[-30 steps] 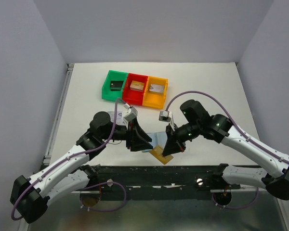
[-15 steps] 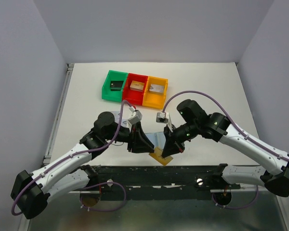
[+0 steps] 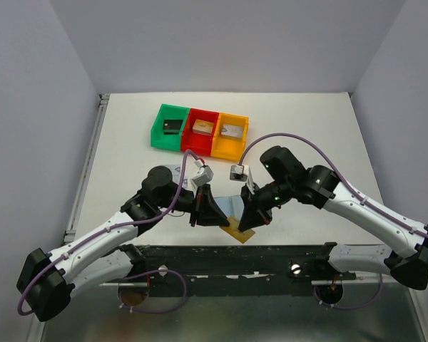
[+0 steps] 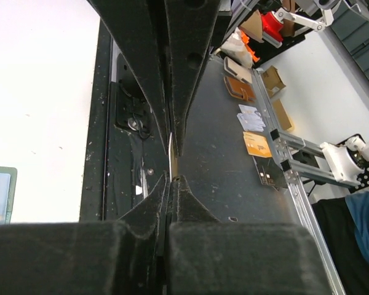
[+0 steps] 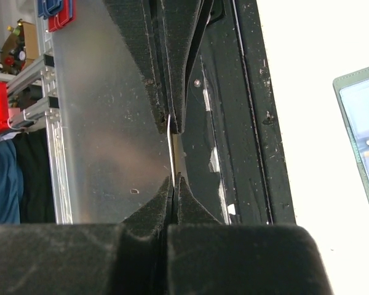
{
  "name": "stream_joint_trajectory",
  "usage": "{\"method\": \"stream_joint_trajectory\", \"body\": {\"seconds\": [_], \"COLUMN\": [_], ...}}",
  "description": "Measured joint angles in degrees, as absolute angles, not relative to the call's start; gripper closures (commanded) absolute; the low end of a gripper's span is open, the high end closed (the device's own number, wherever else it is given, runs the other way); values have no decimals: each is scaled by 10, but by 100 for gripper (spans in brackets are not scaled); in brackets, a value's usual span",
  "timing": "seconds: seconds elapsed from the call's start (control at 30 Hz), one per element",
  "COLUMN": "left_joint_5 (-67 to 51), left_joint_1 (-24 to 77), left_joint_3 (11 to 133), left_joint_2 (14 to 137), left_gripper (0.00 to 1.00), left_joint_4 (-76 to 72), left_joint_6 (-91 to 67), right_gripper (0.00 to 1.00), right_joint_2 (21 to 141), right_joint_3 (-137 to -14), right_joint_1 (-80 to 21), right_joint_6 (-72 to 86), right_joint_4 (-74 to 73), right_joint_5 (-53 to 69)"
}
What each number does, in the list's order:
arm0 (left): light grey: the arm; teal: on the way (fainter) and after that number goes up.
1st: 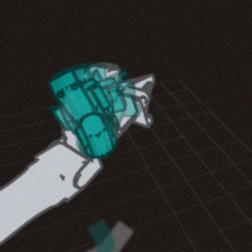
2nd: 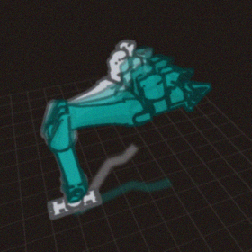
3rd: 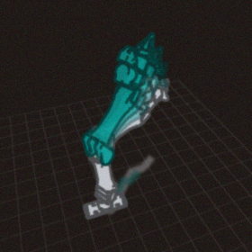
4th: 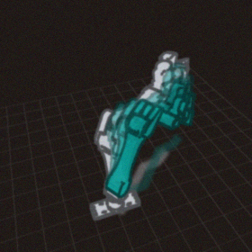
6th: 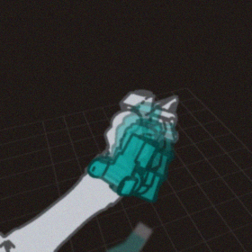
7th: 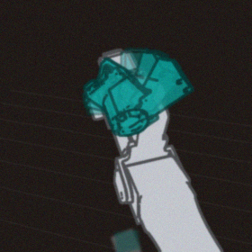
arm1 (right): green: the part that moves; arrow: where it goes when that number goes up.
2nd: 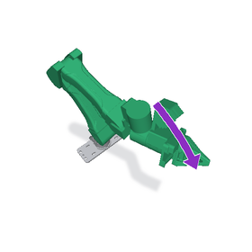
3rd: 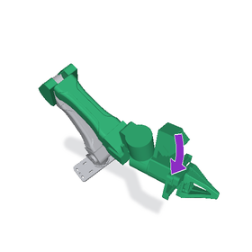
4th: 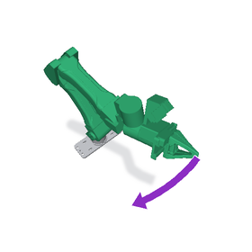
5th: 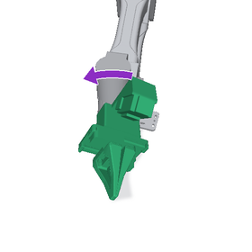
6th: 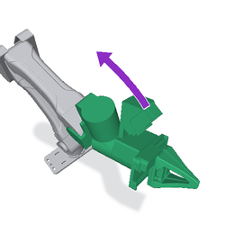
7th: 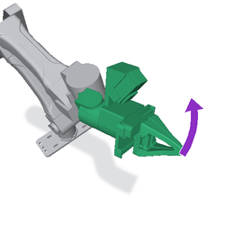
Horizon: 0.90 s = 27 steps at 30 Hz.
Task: Take the credit cards out of the card holder
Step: Place the credit card at the center of the board.
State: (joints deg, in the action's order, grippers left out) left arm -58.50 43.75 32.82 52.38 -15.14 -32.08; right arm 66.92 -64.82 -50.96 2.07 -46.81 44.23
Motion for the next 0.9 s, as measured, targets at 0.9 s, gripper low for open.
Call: {"method": "stream_joint_trajectory", "body": {"seconds": [0.9], "left_joint_5": [-363], "left_joint_1": [297], "left_joint_3": [164], "left_joint_2": [376], "left_gripper": [100], "left_joint_4": [-425], "left_joint_6": [-576], "right_gripper": [39], "right_joint_2": [412], "right_joint_3": [-410], "right_joint_1": [-487], "right_joint_6": [308], "right_joint_4": [-97], "right_joint_5": [147]}}
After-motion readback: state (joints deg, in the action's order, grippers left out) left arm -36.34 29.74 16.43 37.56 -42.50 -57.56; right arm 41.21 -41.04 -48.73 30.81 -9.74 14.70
